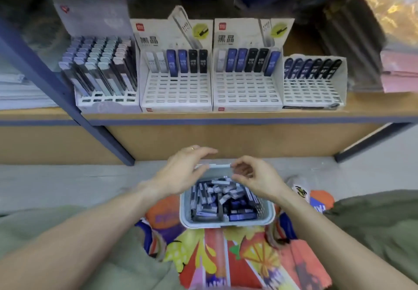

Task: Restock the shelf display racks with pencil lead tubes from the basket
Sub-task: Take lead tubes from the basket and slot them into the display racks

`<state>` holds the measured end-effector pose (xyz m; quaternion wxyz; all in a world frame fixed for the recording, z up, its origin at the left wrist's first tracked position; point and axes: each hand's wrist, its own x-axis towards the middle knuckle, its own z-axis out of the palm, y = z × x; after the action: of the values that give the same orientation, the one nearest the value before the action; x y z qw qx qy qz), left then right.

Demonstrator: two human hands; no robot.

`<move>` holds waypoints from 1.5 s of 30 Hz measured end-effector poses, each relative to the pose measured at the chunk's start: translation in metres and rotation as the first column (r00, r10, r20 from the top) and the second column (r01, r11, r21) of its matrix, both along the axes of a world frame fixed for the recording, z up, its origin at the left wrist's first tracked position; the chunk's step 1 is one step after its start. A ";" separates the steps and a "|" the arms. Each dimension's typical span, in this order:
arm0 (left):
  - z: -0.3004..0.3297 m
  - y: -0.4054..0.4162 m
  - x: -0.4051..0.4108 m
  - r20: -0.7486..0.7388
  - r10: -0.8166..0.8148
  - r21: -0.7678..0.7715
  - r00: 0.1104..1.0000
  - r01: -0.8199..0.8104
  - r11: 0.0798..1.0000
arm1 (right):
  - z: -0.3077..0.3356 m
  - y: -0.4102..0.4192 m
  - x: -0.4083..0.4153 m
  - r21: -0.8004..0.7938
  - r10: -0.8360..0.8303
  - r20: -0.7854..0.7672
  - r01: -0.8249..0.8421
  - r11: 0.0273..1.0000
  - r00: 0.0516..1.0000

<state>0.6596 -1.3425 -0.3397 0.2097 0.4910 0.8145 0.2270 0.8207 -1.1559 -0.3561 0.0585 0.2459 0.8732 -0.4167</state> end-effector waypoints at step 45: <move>-0.178 0.090 0.100 0.762 0.611 -0.588 -0.216 -0.625 0.513 | -0.124 -0.004 0.022 0.326 -0.184 0.234 0.102 0.940 0.955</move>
<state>0.7599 -1.2529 -0.5174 0.5079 -0.2304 0.6244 0.5469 0.8430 -1.1597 -0.4797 0.1028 0.3678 0.8920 -0.2417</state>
